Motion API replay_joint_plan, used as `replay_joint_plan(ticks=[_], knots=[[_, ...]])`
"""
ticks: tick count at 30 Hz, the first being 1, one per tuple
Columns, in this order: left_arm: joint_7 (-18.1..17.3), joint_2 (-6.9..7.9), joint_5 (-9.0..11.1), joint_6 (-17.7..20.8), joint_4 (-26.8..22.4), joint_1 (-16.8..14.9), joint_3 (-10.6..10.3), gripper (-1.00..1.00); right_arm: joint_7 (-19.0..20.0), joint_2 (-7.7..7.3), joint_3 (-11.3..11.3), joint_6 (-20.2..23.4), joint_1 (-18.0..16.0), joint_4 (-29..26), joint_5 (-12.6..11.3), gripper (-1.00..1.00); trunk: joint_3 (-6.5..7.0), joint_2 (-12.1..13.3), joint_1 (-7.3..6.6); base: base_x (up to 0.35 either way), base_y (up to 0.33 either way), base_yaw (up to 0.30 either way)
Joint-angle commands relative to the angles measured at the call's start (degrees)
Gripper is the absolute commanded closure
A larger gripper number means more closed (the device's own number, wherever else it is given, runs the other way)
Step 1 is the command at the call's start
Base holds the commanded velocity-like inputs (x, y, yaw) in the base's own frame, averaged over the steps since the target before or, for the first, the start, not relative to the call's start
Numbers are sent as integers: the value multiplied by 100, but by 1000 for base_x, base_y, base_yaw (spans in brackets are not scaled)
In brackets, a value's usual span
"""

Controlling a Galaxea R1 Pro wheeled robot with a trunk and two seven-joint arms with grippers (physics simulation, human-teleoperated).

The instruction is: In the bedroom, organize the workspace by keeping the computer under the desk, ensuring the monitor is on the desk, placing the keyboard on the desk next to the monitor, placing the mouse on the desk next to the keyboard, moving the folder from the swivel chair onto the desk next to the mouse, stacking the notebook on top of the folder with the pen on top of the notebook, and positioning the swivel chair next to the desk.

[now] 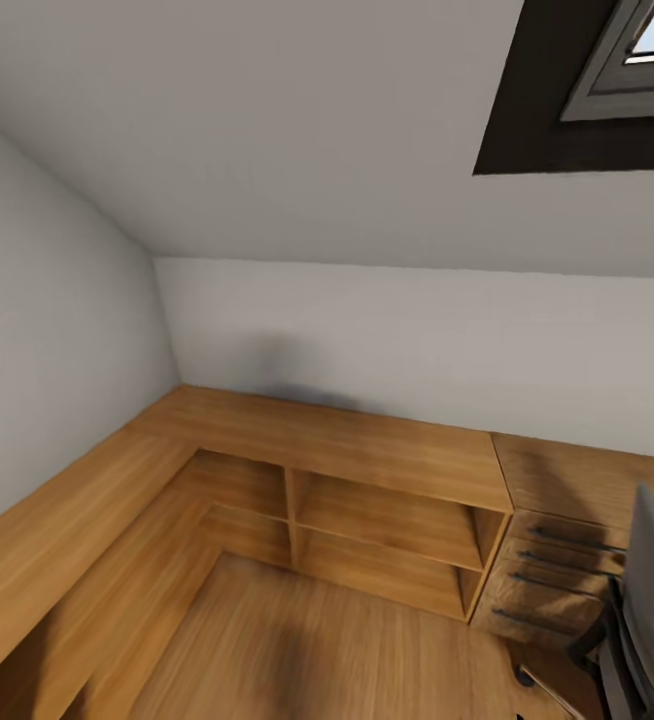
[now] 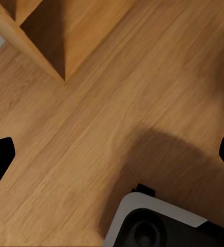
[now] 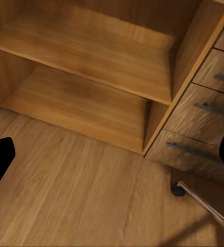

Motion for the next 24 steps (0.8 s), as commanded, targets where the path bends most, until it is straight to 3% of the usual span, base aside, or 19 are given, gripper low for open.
replay_joint_plan(ticks=[1,15,24], knots=[[3,-1,39,-8,-14,3,-6,-100,-54,-2,48,1,-3,-8,-1,-100,-8,-11,6,259,4,-299],[3,-1,39,-8,-11,3,-6,-100,-61,-2,48,3,-3,-8,-6,-100,44,-11,6,236,8,-298],[0,-1,39,-10,-13,3,-6,-100,-59,-2,48,3,-3,-8,-6,-100,77,-11,6,315,146,-298]])
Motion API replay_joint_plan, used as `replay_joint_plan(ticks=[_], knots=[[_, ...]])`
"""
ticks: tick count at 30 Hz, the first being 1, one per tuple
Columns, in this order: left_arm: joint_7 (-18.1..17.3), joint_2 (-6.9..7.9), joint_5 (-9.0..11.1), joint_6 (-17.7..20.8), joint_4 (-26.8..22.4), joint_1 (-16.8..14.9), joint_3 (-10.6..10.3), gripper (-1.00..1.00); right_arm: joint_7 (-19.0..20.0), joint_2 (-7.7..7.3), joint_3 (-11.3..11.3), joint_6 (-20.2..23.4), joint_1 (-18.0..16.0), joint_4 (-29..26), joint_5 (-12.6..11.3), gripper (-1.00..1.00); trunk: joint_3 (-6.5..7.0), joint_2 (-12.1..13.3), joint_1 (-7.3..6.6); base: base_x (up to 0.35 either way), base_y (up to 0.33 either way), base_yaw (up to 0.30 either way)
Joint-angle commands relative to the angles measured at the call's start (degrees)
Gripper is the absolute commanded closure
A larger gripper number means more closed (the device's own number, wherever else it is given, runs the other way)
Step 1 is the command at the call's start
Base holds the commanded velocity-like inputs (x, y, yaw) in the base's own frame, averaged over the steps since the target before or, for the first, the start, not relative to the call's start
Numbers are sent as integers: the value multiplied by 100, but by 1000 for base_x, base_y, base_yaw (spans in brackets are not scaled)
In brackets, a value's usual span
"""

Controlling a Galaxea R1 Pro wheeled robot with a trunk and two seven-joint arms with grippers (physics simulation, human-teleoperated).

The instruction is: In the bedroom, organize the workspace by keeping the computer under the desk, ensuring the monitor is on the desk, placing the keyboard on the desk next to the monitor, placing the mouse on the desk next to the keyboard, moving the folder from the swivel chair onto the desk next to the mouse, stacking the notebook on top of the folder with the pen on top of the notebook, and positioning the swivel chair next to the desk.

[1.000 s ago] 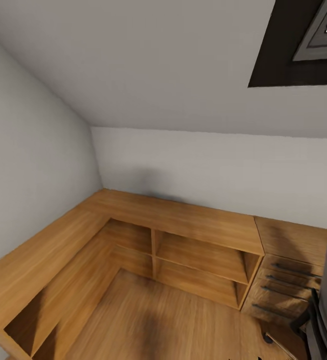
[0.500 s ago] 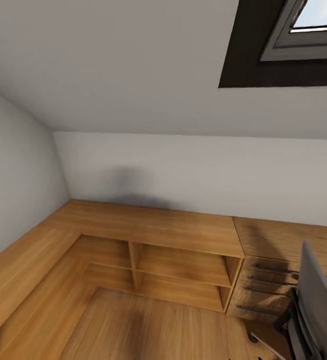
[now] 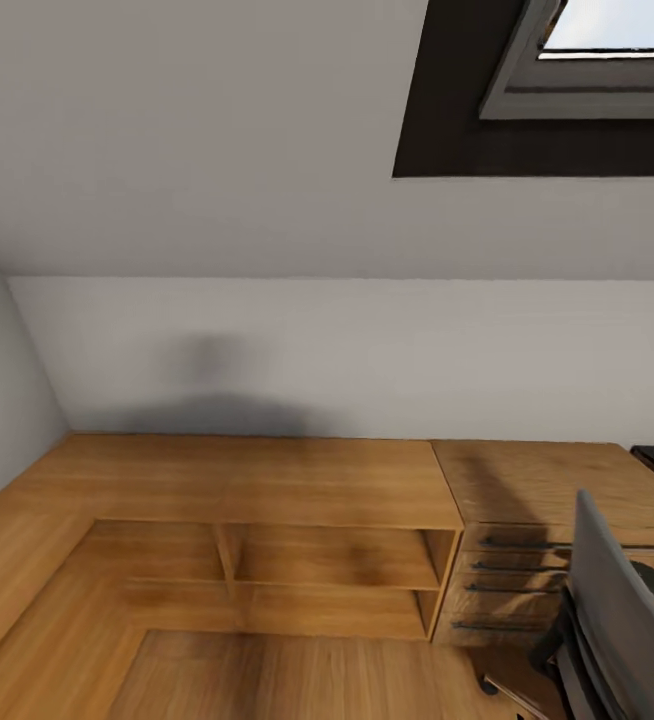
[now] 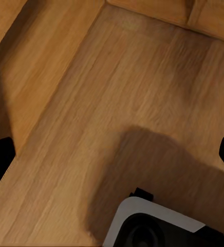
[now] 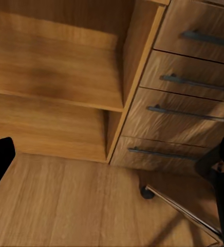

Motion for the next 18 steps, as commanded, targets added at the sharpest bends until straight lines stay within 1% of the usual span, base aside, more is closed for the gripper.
replay_joint_plan(ticks=[1,6,8,12,18], knots=[[1,-1,40,-10,-12,2,-6,-100,-54,-2,48,1,-3,-8,1,-100,-8,-11,7,302,205,-298],[2,-1,40,-9,-10,2,-6,-100,-52,-2,48,5,-3,-8,2,-100,11,-11,7,282,223,-298],[0,-1,40,-10,-9,2,-6,-100,-51,-2,48,4,-3,-8,6,-100,18,-11,7,140,129,-298],[2,-1,40,-12,-12,2,-6,-100,-52,-2,48,5,-3,-8,3,-100,32,-11,7,62,57,-298],[5,-1,40,-14,-10,2,-6,-100,-50,-2,48,6,-3,-8,3,-100,52,-11,7,9,29,-298]])
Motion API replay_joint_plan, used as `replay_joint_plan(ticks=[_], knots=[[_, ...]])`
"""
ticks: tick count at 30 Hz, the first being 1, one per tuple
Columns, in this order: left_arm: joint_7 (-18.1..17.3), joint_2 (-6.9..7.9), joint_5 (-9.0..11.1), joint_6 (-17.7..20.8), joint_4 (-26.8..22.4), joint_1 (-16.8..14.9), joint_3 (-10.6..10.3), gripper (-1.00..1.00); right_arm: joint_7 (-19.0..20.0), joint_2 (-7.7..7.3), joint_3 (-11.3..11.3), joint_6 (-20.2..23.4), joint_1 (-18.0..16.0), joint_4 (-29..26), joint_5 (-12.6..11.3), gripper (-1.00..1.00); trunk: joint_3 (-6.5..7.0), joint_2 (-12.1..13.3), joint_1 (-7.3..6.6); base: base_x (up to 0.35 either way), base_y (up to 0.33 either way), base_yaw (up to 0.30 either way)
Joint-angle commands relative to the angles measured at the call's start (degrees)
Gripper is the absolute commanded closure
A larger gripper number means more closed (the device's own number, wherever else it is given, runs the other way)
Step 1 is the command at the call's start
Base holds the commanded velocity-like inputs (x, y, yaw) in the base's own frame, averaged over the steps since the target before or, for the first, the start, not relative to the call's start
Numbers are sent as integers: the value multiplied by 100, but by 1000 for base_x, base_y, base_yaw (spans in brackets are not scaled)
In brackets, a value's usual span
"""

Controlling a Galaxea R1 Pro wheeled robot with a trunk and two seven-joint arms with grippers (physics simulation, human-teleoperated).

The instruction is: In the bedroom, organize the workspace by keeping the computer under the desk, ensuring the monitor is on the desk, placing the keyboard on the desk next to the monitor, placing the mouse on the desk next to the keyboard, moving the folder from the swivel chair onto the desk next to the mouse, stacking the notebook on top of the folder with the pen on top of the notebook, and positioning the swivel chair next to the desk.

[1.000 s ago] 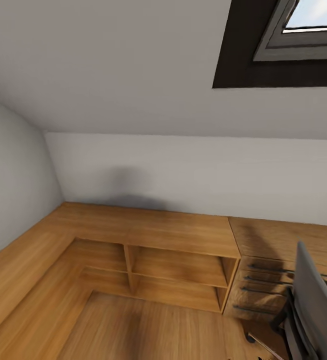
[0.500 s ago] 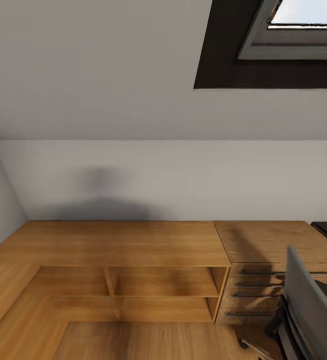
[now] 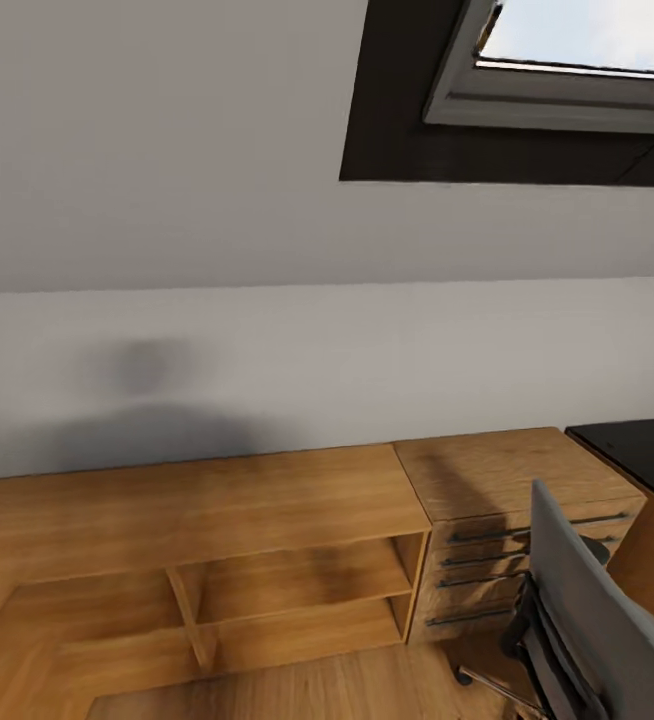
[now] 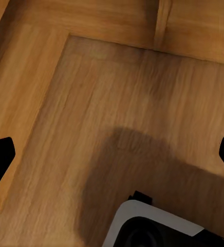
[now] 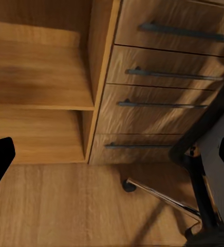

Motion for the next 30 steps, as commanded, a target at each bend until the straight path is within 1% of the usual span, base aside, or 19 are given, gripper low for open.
replay_joint_plan(ticks=[1,10,12,13,16,20,30], knots=[[2,-1,39,-8,-13,2,-6,-100,-56,-2,48,0,-3,-8,-1,-100,-8,-12,4,1,160,-298],[-6,-1,34,-9,-12,2,-10,-100,-53,-2,48,1,-3,-8,3,-100,22,-12,4,0,311,-298],[-6,-1,32,-9,-11,2,-32,-100,-52,-2,48,10,-3,-8,0,-100,29,-12,4,0,336,-298],[-5,-1,31,-9,-12,2,-81,-100,-52,-2,48,35,-3,-8,2,-100,33,-12,4,0,337,-298],[-2,-1,34,-9,-11,2,-140,-100,-52,-2,48,56,-3,-8,3,-100,43,-12,4,0,277,-298],[1,-1,38,-9,-12,2,-170,-100,-52,-2,48,68,-3,-8,2,-100,56,-12,4,0,113,-298],[2,-1,39,-9,-11,2,-178,-100,-52,-2,48,71,-3,-8,3,-100,91,-12,4,0,13,-298]])
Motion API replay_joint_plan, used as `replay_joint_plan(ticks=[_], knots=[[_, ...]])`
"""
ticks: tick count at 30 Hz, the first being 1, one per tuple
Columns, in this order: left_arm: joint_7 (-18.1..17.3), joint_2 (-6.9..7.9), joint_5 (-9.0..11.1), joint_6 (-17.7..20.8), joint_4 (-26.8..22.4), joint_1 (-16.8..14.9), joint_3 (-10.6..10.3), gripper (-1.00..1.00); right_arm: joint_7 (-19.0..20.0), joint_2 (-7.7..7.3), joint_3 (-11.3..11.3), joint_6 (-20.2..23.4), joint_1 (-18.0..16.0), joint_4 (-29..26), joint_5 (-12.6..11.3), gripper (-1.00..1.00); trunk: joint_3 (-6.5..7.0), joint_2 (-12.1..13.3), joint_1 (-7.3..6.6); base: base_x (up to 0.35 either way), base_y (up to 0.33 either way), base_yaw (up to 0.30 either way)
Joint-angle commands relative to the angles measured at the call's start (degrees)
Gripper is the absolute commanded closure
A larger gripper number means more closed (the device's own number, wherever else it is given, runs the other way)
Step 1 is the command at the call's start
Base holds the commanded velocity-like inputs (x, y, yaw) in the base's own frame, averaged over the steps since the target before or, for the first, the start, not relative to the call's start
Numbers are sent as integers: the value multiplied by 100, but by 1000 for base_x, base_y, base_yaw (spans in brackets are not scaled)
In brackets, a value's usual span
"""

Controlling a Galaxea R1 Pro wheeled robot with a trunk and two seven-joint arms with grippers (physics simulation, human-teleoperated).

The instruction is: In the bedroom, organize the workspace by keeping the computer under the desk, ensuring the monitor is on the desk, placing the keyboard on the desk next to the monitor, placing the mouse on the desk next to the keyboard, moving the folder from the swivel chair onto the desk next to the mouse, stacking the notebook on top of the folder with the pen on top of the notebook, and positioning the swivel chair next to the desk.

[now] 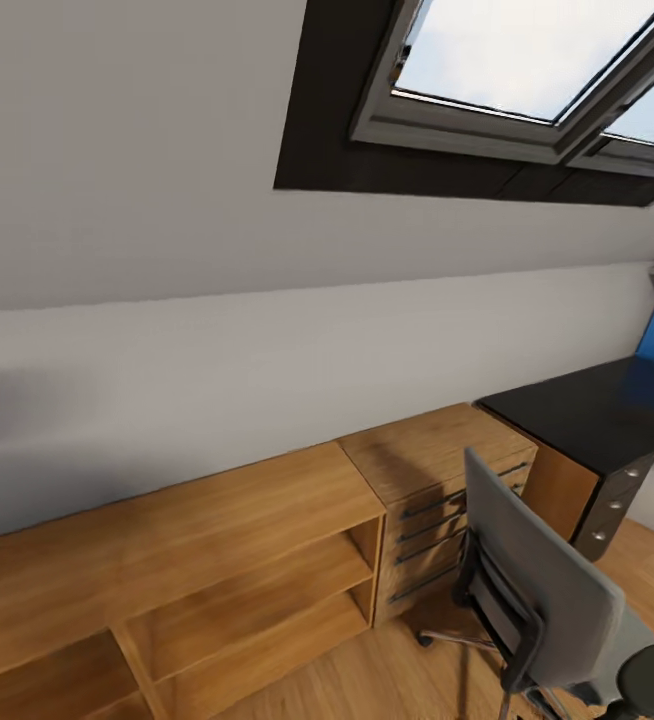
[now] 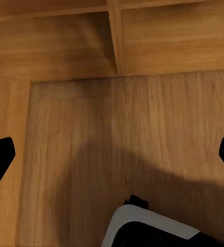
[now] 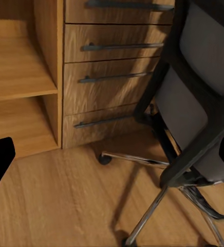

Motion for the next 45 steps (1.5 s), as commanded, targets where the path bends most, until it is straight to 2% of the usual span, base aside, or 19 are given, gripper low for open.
replay_joint_plan(ticks=[1,8,33,45], knots=[[-1,-1,35,-8,-10,4,-3,-100,-54,-2,48,2,-1,-8,0,-100,-2,-7,3,0,102,-298],[-1,-1,35,-8,-13,4,-5,-100,-54,-2,48,3,0,-8,0,-100,22,-7,3,0,266,-298],[-1,-1,35,-8,-11,4,-13,-100,-54,-2,48,4,-1,-8,0,-100,108,-7,3,0,150,-298],[-1,-1,35,-8,-11,4,-14,-100,-54,-2,48,13,-1,-8,0,-100,151,-7,3,0,32,-298]])
